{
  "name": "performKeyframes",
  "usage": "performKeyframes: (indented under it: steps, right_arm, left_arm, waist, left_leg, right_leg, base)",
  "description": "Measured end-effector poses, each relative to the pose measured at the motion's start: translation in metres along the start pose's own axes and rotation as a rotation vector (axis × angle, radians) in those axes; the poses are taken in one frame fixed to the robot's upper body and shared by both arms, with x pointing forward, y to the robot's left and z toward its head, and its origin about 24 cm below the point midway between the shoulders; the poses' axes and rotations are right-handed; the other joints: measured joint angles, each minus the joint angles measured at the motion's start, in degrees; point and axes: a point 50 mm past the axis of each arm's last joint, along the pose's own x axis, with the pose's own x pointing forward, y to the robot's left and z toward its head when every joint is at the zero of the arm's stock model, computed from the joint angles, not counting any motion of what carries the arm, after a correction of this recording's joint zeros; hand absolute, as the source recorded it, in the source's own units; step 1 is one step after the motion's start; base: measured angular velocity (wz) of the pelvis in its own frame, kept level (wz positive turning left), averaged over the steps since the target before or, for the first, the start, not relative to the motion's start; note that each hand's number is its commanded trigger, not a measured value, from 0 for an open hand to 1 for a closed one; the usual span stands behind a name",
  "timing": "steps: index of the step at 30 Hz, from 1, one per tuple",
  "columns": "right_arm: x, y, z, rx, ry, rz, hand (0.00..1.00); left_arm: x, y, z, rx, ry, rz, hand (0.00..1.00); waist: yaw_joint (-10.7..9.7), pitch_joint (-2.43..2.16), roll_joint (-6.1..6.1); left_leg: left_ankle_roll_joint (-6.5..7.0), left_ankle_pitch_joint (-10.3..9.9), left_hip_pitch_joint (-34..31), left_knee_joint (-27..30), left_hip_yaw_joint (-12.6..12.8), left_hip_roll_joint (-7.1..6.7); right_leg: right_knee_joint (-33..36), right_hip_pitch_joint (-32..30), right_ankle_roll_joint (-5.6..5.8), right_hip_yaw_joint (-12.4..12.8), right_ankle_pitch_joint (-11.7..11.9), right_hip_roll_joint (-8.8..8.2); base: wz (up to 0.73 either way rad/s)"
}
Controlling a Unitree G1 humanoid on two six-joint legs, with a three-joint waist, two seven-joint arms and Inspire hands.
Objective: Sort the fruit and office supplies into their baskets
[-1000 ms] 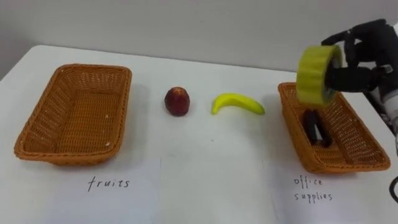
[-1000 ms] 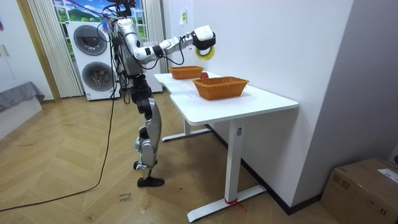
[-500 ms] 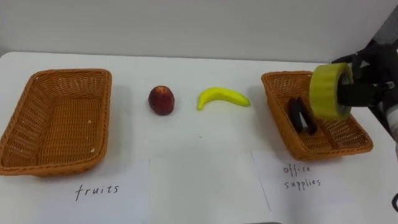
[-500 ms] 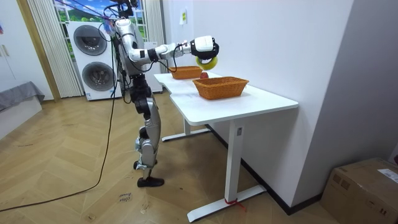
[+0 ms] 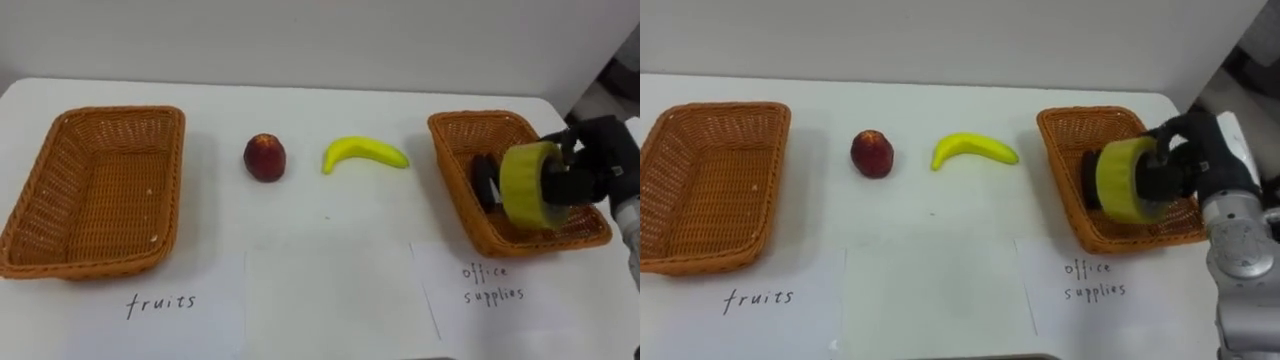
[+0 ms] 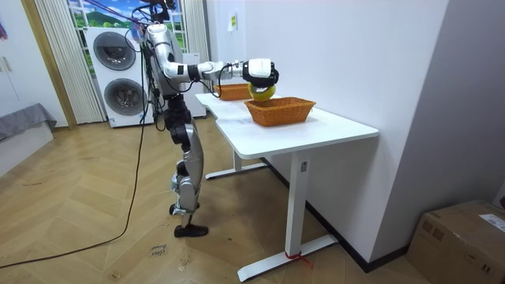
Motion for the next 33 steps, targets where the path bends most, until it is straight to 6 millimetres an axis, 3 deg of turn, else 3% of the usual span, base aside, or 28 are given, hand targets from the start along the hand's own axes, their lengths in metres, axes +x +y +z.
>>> performKeyframes:
  steps: [18,19,20,21,22,33]
  right_arm:
    - [0.0001,0.0065,0.0006,-0.01,-0.001,0.053,1.0]
    - [0.0001,0.0065,0.0005,-0.01,-0.001,0.053,0.91]
    - [0.0001,0.0065,0.0005,-0.01,-0.001,0.053,0.62]
    - [0.0001,0.0065,0.0005,-0.016,0.0,0.054,0.46]
    - [0.0001,0.0067,0.0005,-0.025,0.0,0.057,0.02]
    - [0.0001,0.0066,0.0004,-0.052,0.002,0.062,0.0]
  left_arm:
    - [0.0007,-0.0005,0.0018,-0.018,-0.002,-0.023,0.0]
    - [0.0006,-0.0006,0.0017,-0.018,-0.002,-0.023,0.0]
    - [0.0006,-0.0006,0.0017,-0.018,-0.002,-0.023,0.0]
    - [0.0004,-0.0011,0.0004,-0.017,0.001,-0.024,0.0]
    - [0.0003,-0.0012,0.0001,-0.017,0.002,-0.025,0.0]
    - [0.001,0.0002,0.004,-0.018,-0.009,-0.02,0.0]
  waist:
    - [1.58,-0.09,-1.03]
    - [1.56,-0.09,-1.04]
    - [1.56,-0.09,-1.05]
    - [1.5,-0.1,-1.06]
    - [1.45,-0.11,-1.08]
    - [1.45,0.01,-0.64]
  left_leg:
    - [0.01,-0.01,0.26,-0.13,0.18,-0.04]
    - [0.01,-0.01,0.2,-0.13,0.18,-0.04]
    - [0.01,-0.01,0.16,-0.13,0.18,-0.04]
    - [0.01,-0.01,0.16,-0.1,0.18,-0.04]
    - [0.01,-0.01,0.19,-0.03,0.18,-0.05]
    - [0.01,-0.01,0.51,-0.02,0.2,-0.04]
  right_leg:
    - [-0.25,0.16,0.0,-0.08,-0.19,-0.1]
    - [-0.23,0.23,0.0,-0.09,-0.19,-0.09]
    - [-0.21,0.23,-0.01,-0.08,-0.19,-0.09]
    - [-0.2,0.25,-0.01,-0.18,-0.18,-0.1]
    - [-0.2,0.27,-0.01,-0.2,-0.17,-0.11]
    - [-0.26,0.23,-0.01,-0.18,-0.17,-0.1]
  base:
    - [0.0]
    - [0.0]
    - [0.0]
    - [0.0]
    - [0.0]
    - [0.0]
